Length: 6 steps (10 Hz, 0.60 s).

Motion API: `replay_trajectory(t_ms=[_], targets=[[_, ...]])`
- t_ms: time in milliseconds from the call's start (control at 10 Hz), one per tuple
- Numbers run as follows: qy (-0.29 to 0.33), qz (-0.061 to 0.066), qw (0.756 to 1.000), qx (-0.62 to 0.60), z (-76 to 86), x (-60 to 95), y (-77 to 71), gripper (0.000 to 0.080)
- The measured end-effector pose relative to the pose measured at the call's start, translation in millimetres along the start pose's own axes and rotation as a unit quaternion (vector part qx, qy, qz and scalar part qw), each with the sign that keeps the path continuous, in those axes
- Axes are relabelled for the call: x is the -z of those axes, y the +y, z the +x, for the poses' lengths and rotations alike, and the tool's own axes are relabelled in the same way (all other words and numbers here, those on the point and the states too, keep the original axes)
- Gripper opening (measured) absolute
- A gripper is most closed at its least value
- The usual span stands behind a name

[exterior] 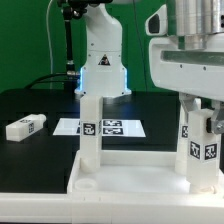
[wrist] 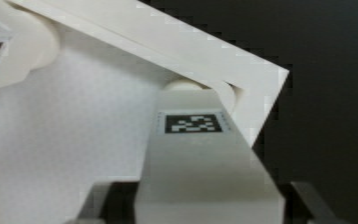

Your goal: Assemble desk

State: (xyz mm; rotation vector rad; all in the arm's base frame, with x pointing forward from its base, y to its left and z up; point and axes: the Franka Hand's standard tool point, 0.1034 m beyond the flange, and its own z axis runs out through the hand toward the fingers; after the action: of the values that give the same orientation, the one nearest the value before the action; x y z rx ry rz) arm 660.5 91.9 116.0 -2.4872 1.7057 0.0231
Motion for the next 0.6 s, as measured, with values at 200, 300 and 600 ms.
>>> replay_trajectory(t_ms=[200,300,600], targets=[[0.0,-0.002,0.999,0.042,-0.1,0.1,0.4,0.0382],[0.0,-0.003,0.997,0.079,-0.9,0.2,0.3,0.0521],[0.006,-0.007,0.974,0.226,-2.0,0.2,-0.1,0.0642]])
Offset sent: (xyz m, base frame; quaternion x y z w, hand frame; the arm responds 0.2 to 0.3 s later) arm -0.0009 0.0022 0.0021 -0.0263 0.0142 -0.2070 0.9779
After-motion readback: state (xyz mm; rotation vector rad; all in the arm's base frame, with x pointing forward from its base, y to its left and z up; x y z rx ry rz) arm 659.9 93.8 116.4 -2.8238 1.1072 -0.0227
